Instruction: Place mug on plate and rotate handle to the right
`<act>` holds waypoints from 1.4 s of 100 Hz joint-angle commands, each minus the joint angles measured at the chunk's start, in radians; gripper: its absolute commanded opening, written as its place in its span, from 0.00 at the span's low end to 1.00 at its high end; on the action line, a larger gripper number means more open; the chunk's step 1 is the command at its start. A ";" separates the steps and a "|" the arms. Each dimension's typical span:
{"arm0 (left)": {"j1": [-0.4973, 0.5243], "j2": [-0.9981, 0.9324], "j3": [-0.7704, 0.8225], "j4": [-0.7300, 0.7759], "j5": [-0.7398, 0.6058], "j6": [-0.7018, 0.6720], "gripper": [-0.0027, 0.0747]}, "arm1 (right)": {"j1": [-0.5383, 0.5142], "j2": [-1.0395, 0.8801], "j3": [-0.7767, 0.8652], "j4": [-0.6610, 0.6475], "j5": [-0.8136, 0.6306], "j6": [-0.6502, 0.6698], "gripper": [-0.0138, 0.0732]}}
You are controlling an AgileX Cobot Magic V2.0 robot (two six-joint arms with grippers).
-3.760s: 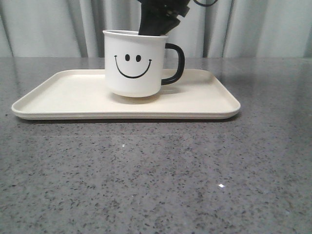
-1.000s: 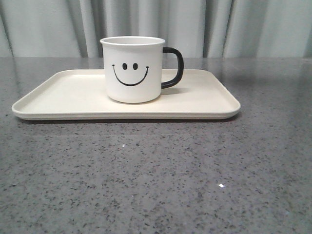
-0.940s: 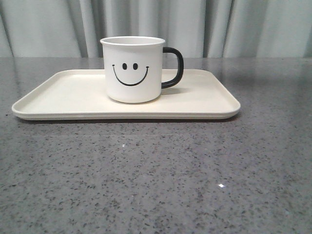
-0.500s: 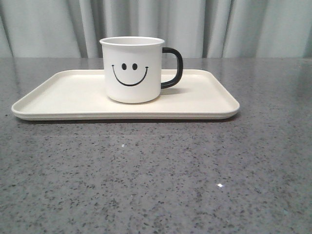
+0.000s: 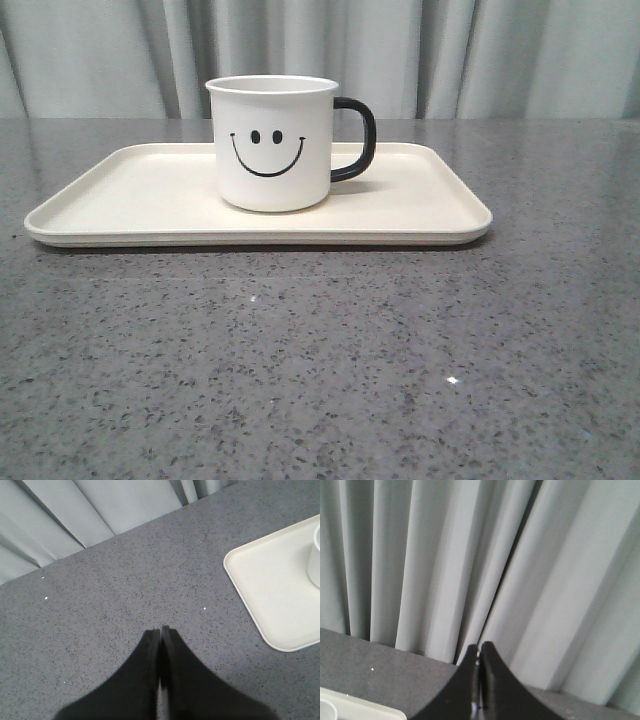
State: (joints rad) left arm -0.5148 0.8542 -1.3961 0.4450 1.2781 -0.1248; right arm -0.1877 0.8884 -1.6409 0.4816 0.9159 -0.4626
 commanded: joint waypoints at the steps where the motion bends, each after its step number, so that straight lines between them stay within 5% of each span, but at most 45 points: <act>1: 0.000 0.000 -0.022 0.009 -0.080 -0.011 0.01 | -0.007 -0.089 0.128 -0.032 -0.140 0.007 0.03; 45: 0.000 0.000 -0.021 0.007 -0.154 -0.011 0.01 | -0.007 -0.343 0.617 -0.256 -0.167 0.075 0.03; 140: 0.000 0.000 -0.021 -0.019 -0.147 -0.011 0.01 | -0.007 -0.344 0.655 -0.256 -0.092 0.075 0.03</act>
State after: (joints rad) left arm -0.5148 0.8542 -1.3946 0.4126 1.1923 -0.1248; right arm -0.1877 0.5396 -0.9648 0.2222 0.8930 -0.3885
